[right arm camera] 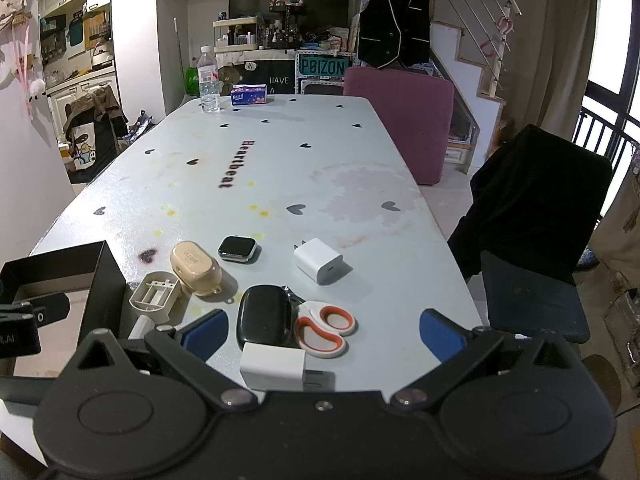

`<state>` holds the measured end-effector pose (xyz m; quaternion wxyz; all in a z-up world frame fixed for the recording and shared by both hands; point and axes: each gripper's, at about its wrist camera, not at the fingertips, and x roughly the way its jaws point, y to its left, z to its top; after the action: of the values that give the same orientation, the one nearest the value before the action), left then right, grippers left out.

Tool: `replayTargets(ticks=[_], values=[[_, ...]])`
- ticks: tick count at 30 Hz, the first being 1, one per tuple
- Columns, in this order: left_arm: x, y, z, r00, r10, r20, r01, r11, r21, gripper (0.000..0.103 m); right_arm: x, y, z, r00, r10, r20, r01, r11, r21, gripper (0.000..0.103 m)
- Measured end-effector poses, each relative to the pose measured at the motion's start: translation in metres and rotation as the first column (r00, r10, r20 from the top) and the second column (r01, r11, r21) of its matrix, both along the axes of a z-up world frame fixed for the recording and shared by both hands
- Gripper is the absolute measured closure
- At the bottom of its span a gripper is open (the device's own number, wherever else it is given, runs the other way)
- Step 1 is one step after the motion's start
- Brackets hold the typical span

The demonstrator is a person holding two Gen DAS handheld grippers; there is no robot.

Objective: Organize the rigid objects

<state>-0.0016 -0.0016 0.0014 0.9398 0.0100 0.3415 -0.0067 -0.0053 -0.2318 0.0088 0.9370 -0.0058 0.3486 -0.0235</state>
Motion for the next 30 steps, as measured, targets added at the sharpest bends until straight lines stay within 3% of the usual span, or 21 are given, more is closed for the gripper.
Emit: replayTargets(ticks=[30], values=[[0.0002, -0.0003, 0.0000, 1.000, 0.001, -0.001, -0.001, 1.000, 0.002, 0.000, -0.0004, -0.0032, -0.0032, 1.000, 0.001, -0.004, -0.001, 1.000, -0.010, 0.000]])
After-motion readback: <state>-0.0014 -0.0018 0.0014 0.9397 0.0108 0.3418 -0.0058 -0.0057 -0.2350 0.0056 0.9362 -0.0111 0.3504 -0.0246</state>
